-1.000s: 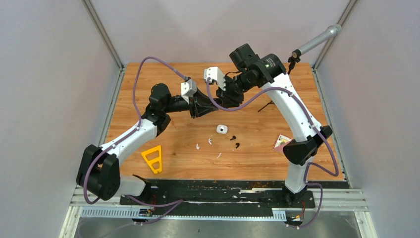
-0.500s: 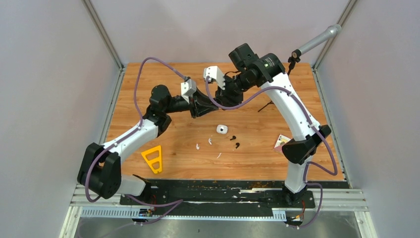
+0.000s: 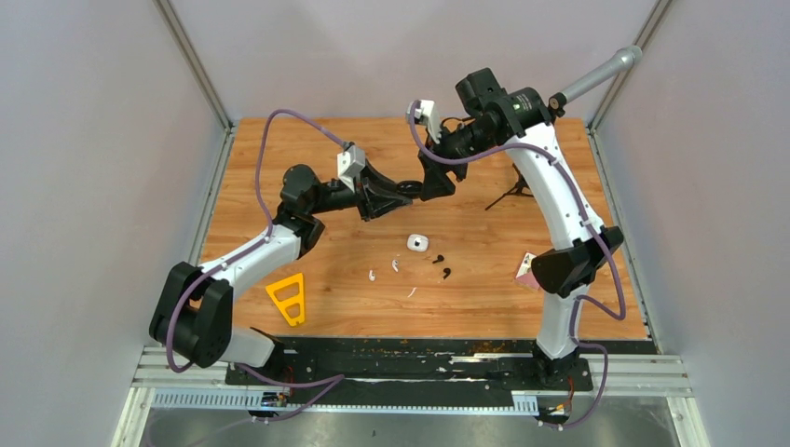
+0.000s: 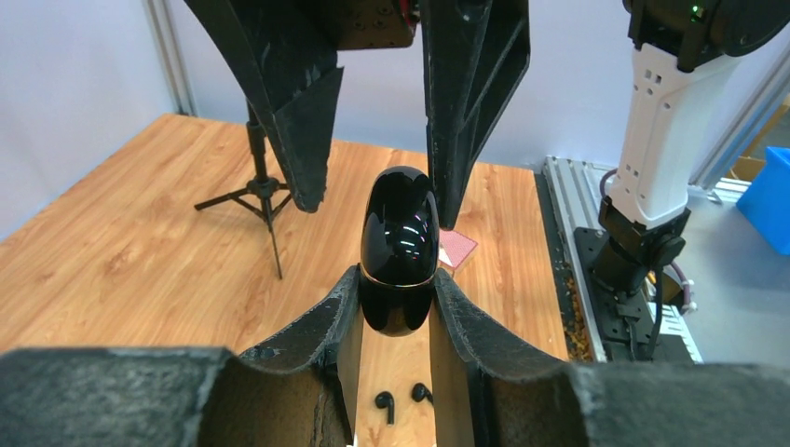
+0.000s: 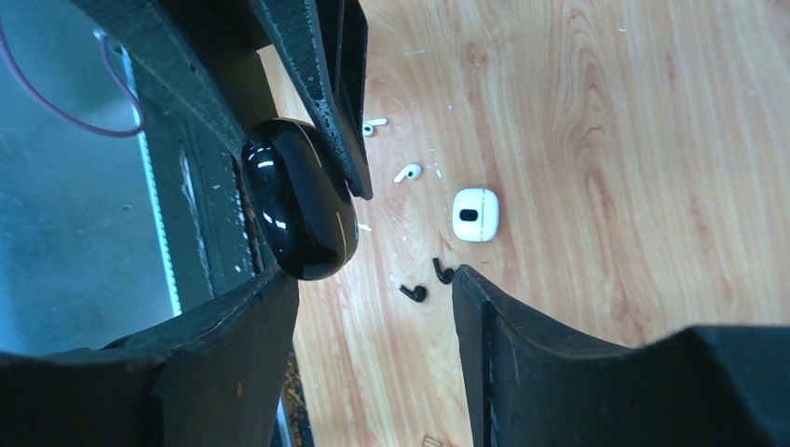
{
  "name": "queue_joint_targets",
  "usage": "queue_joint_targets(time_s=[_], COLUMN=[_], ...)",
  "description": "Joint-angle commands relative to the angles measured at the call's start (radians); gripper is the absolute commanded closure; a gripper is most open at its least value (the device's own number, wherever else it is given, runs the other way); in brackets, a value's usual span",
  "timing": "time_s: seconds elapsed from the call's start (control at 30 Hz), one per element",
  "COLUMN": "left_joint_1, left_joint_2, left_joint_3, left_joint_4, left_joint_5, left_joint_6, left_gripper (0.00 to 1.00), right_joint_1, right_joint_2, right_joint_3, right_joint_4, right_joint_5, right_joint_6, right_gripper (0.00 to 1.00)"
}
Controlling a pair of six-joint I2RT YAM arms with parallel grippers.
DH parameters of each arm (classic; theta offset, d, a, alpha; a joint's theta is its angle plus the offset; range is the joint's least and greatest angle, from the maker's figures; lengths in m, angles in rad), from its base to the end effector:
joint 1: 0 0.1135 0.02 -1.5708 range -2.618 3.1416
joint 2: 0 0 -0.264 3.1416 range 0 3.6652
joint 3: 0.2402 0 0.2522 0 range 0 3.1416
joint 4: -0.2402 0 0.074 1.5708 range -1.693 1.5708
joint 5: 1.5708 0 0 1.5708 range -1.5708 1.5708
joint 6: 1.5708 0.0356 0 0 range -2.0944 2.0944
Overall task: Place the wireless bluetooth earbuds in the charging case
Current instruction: Pass from the right arm to the left, then open the charging case to the charging case, then pick up the right earbud from the center of the board.
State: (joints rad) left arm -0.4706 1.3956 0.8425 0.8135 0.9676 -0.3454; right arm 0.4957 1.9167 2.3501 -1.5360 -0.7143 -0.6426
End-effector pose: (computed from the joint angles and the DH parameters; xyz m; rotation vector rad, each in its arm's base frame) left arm 0.2585 -0.1644 0.3201 0.9586 1.2291 -1.2849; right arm 0.2987 0.1880 0.4291 -1.5298 1.9797 0.8838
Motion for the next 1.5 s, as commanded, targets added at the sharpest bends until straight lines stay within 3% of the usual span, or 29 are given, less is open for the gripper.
queue_joint_targets(time_s=[0.0, 0.33, 0.8, 0.93, 1.03, 1.2, 1.37, 1.47], left_joint_1=[-0.002, -0.002, -0.002, 0.01, 0.021, 0.052, 0.094, 0.124], left_joint_2=[-0.018, -0.016, -0.014, -0.009, -0.011, -0.026, -0.067, -0.093], left_joint_3=[-0.008, -0.018, -0.026, -0.027, -0.015, 0.037, 0.099, 0.125], left_joint_4=[0.069, 0.087, 0.074, 0.072, 0.062, 0.025, -0.048, -0.094], left_joint_5=[0.016, 0.007, -0.041, -0.061, -0.065, -0.066, -0.069, -0.077], left_joint_6=[-0.012, -0.007, -0.009, -0.026, -0.044, -0.106, -0.138, -0.139], left_gripper=[1.0, 1.0, 1.0, 1.0, 1.0, 1.0, 1.0, 1.0], right_joint_1=[-0.02, -0.088, -0.093, -0.123, -0.163, -0.253, -0.251, -0.222], right_joint_2=[0.044, 0.053, 0.025, -0.023, -0.083, -0.174, -0.271, -0.263], right_joint_3=[0.063, 0.082, 0.061, 0.077, 0.053, -0.128, -0.504, -0.668], right_joint_4=[0.022, 0.168, 0.166, 0.154, 0.163, 0.146, 0.243, 0.321], right_joint_5=[-0.079, -0.179, -0.228, -0.297, -0.231, -0.156, -0.008, 0.077], right_joint_6=[0.08, 0.285, 0.308, 0.285, 0.267, 0.126, 0.014, 0.065], right_gripper=[0.39, 0.41, 0.4, 0.36, 0.32, 0.35, 0.5, 0.64])
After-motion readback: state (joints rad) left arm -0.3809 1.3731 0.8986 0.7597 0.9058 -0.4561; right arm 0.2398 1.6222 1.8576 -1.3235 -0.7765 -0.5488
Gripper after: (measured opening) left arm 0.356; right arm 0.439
